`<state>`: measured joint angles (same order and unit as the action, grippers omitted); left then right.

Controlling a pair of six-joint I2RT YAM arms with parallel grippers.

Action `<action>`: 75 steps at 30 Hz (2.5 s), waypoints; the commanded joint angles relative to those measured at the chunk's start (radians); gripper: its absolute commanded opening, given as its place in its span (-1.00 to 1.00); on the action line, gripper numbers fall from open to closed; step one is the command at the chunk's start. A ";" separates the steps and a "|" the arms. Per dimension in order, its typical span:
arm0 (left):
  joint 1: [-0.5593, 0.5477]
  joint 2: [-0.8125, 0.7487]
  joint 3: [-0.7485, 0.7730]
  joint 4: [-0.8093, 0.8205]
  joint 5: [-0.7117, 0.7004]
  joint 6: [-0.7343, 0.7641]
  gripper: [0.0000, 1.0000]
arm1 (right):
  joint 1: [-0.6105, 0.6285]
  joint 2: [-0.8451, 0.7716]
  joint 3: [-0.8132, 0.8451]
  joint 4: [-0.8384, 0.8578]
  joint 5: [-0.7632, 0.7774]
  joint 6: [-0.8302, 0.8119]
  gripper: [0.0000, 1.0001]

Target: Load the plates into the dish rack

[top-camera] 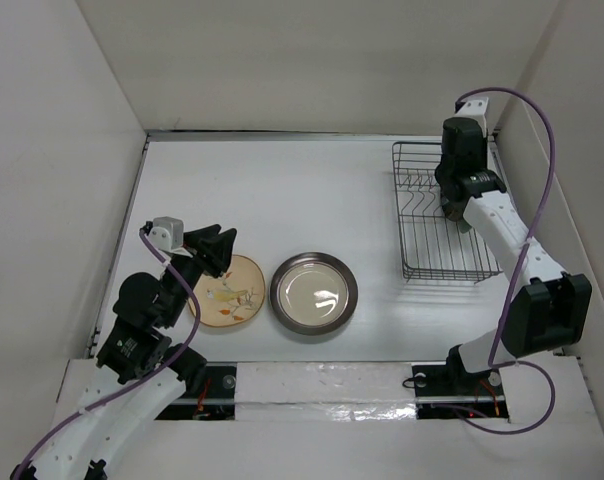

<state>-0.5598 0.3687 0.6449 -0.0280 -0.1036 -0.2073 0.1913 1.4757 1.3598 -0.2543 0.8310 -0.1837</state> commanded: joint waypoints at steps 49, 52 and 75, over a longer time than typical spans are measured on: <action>0.005 0.069 0.004 0.030 -0.056 0.002 -1.00 | 0.430 -0.038 -0.232 0.331 -0.856 0.454 -1.00; 0.005 0.055 0.004 0.030 -0.088 -0.001 -1.00 | 0.506 0.116 -0.147 0.366 -1.046 0.464 -0.93; 0.005 0.147 0.001 0.043 -0.185 0.031 -0.35 | 0.668 0.804 0.328 0.227 -1.392 0.355 0.20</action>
<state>-0.5598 0.5102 0.6434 -0.0273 -0.2653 -0.1925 0.8345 2.2707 1.6527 -0.0338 -0.5076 0.1795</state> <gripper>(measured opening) 0.324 0.598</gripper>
